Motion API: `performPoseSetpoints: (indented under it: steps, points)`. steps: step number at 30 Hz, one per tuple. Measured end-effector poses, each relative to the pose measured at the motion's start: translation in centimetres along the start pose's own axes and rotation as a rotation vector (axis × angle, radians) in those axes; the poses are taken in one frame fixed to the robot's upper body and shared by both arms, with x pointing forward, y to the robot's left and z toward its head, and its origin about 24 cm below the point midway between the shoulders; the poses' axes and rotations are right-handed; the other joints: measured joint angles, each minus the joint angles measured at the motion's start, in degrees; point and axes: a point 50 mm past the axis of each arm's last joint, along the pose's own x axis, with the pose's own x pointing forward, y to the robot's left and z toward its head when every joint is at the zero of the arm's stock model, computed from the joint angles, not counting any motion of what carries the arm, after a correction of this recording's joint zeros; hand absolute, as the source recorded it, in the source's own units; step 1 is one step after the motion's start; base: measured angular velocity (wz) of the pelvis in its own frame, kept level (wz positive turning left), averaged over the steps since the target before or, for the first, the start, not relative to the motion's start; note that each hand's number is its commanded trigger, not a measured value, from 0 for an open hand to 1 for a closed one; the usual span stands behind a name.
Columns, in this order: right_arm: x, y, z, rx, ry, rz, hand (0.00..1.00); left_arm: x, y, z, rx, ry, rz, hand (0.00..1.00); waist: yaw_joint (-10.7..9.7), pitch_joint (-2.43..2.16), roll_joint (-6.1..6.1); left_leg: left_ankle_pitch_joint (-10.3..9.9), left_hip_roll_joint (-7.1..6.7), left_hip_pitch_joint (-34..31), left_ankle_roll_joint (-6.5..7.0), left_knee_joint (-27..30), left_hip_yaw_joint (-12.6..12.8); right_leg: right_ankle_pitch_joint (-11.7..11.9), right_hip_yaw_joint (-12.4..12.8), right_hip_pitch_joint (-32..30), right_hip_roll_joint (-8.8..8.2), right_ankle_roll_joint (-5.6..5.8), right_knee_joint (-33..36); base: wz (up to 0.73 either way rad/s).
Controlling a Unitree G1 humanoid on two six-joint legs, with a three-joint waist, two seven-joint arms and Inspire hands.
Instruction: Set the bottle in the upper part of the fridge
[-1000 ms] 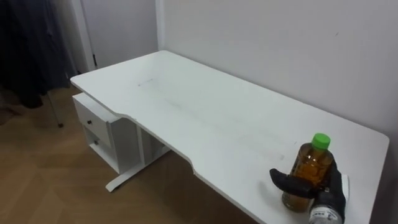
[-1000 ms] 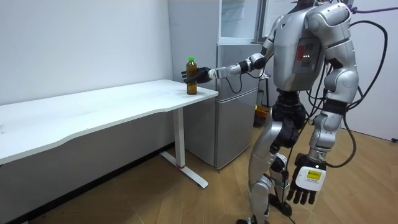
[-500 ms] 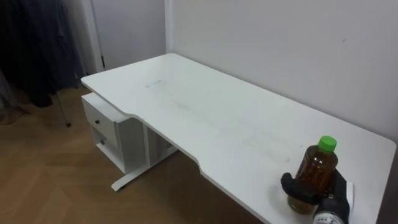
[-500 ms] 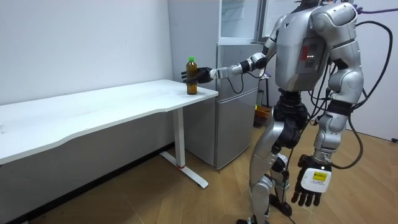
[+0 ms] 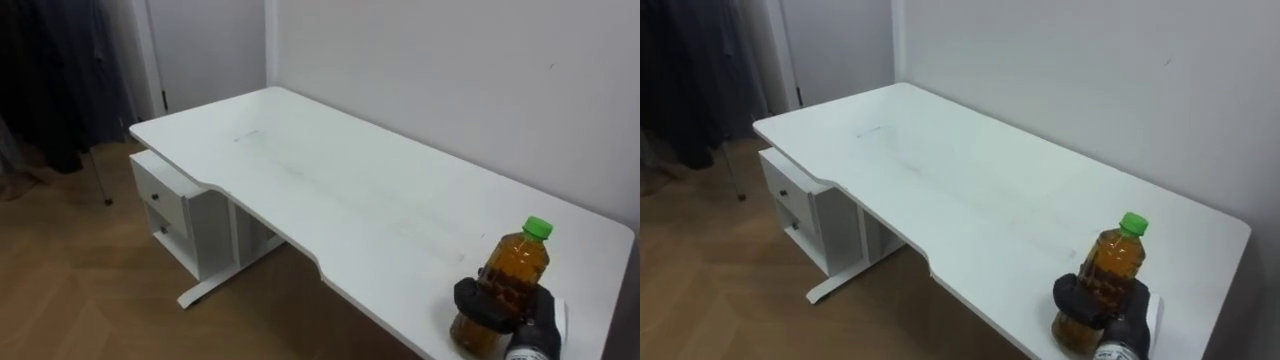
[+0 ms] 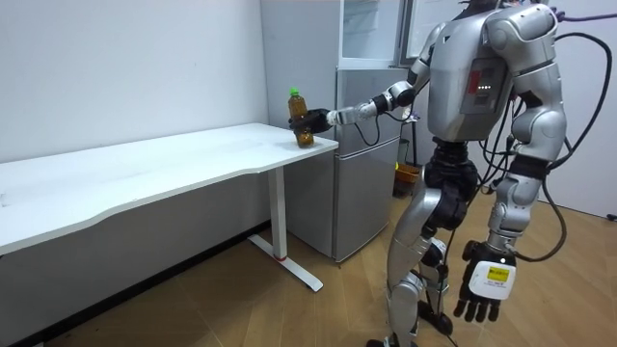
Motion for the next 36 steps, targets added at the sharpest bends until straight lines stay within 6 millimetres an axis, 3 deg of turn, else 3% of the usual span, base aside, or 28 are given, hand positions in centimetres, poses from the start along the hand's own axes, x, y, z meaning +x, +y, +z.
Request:
performPoseSetpoints:
  steps: [4,10,11,15,19,26,36]
  points:
    - [0.0,0.2,0.3,0.015,-0.003,0.041,1.00,0.0,0.0,0.0,-0.001,-0.018,0.001,0.00,-1.20,-0.04,0.41,0.00,-0.04,-0.13,0.00,-0.26,-0.09,0.00,0.07,-0.06,0.01,0.00,-0.01,0.00]
    - [-0.8,0.5,2.7,0.059,-0.100,0.155,1.00,-0.4,0.6,-1.0,-0.052,-0.009,0.028,0.00,-2.68,-0.28,0.29,0.21,-0.03,1.46,0.16,-1.65,1.31,-0.01,1.80,0.04,-0.39,0.00,-0.13,-0.10]
    - [-1.4,0.3,3.0,0.072,-0.126,0.195,1.00,-0.4,0.8,-1.1,-0.066,-0.008,0.036,0.00,-3.39,-0.58,0.12,0.22,-0.02,1.68,0.17,-1.91,1.43,-0.01,1.97,0.15,-0.42,0.00,-0.13,-0.05]
    - [-2.7,-0.3,2.7,0.072,-0.142,0.316,1.00,-0.4,0.7,-1.1,-0.081,-0.013,0.039,0.00,-5.77,-0.91,0.53,0.17,0.02,4.59,0.24,-3.00,3.00,-0.04,3.23,2.10,-0.81,0.05,-0.19,-0.12]
    - [-2.8,-0.7,2.7,0.068,-0.136,0.355,1.00,-0.4,0.5,-1.1,-0.082,-0.018,0.036,0.00,-7.96,-1.12,0.87,0.25,0.25,5.75,0.34,-3.96,4.40,-0.05,5.02,2.20,-0.98,0.07,-0.14,-0.24]
    - [-3.3,-1.3,7.5,0.135,-0.296,0.405,1.00,-0.4,0.8,-1.0,-0.116,-0.020,0.045,0.00,-11.83,-1.18,0.73,0.26,0.73,6.74,0.56,-4.01,6.36,-0.01,7.16,2.07,-1.01,0.00,0.05,-0.14]
    - [-3.8,-2.7,11.4,0.081,-0.460,0.459,1.00,-0.1,1.2,0.1,-0.139,-0.047,0.063,0.00,-13.21,-1.36,0.03,0.00,0.91,7.45,0.74,-3.89,7.68,-0.03,9.12,2.05,-1.02,0.02,0.01,-0.07]
